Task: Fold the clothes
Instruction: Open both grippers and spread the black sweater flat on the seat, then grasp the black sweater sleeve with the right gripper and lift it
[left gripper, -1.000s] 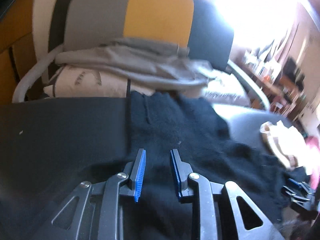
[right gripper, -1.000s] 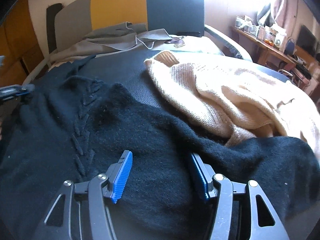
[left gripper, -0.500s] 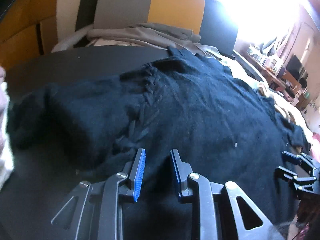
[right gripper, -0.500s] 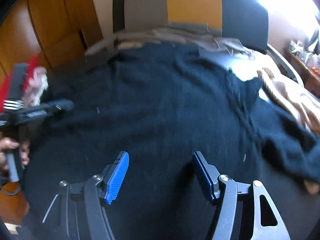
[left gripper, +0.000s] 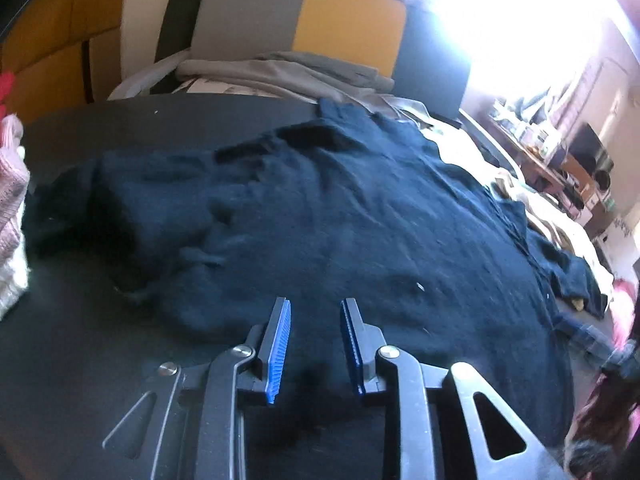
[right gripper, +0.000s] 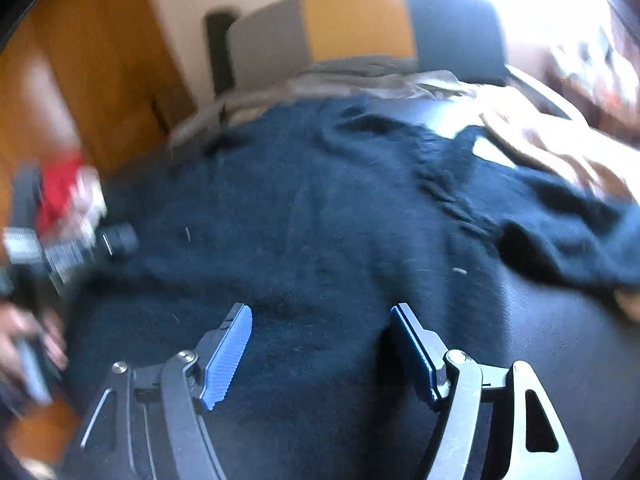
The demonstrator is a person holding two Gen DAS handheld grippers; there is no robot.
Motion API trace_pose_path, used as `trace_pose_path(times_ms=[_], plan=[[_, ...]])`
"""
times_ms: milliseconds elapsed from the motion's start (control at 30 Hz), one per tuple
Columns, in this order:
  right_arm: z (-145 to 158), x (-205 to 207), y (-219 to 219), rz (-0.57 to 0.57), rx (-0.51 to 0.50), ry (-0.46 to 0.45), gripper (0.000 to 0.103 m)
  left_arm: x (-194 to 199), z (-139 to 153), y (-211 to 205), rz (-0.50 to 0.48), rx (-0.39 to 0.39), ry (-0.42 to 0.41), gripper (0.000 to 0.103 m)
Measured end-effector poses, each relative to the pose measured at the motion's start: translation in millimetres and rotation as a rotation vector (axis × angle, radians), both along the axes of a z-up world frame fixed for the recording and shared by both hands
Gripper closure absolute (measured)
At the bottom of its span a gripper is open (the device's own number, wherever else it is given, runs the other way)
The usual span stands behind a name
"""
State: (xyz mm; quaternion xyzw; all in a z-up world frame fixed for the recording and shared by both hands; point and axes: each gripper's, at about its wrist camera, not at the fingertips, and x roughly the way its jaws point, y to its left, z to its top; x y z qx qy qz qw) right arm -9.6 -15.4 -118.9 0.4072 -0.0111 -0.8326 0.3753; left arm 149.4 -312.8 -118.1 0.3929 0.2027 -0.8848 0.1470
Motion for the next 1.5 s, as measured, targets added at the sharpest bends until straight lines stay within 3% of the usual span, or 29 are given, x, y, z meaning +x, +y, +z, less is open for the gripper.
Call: trace_pose_path(times_ms=[100, 200, 367, 433, 533, 833, 867, 900, 933, 967, 1133, 1267, 1367, 1500], plan=[[14.9, -22.4, 84.8, -0.222, -0.179, -0.046, 0.027, -2.0, -7.5, 15.7, -0.020, -0.026, -0.022, 0.078], [18.0, -43.1, 179.8, -0.487, -0.278, -0.063, 0.027, -4.2, -11.8, 20.7, -0.021, -0.071, -0.018, 0.077], [11.6, -65.4, 303.7, -0.839, -0.294, -0.029, 0.027, -6.9, -12.8, 24.9, -0.002, -0.095, -0.017, 0.073], [6.3, -75.8, 334.4, -0.915, -0.262, -0.006, 0.027, -8.0, -13.2, 26.5, 0.006, -0.105, -0.017, 0.071], [-10.2, -97.0, 363.2, -0.973, -0.201, -0.054, 0.028, -9.6, -13.8, 29.0, 0.017, -0.119, -0.017, 0.069], [-19.2, -139.1, 384.4, -0.962, -0.222, -0.059, 0.031, -12.2, -14.8, 33.1, 0.035, -0.148, -0.019, 0.067], [-19.6, -142.2, 384.6, -0.959, -0.196, -0.058, 0.038, -12.3, -14.9, 33.2, 0.035, -0.149, -0.018, 0.067], [-20.5, -144.2, 384.0, -0.954, -0.160, -0.061, 0.059, -12.4, -15.0, 33.2, 0.035, -0.149, -0.017, 0.067], [-22.6, -145.6, 382.8, -0.941, -0.133, -0.077, 0.090, -12.5, -15.0, 33.2, 0.035, -0.150, -0.017, 0.067], [-25.3, -145.6, 381.0, -0.927, -0.123, -0.097, 0.093, -13.1, -15.1, 32.8, 0.034, -0.150, -0.016, 0.067], [-23.4, -133.0, 376.1, -0.920, -0.160, -0.089, 0.093, -16.0, -15.4, 30.4, 0.029, -0.145, -0.014, 0.067], [-6.6, -120.2, 367.6, -0.887, -0.311, -0.067, 0.093, -16.8, -13.8, 29.1, 0.029, -0.133, -0.025, 0.067], [8.4, -117.9, 333.3, -0.781, -0.410, -0.069, 0.093, -21.4, -11.5, 30.0, 0.032, -0.129, -0.054, 0.066], [3.2, -118.5, 264.4, -0.660, -0.388, -0.105, 0.093, -27.7, -0.7, 27.1, -0.032, 0.018, -0.057, 0.066]])
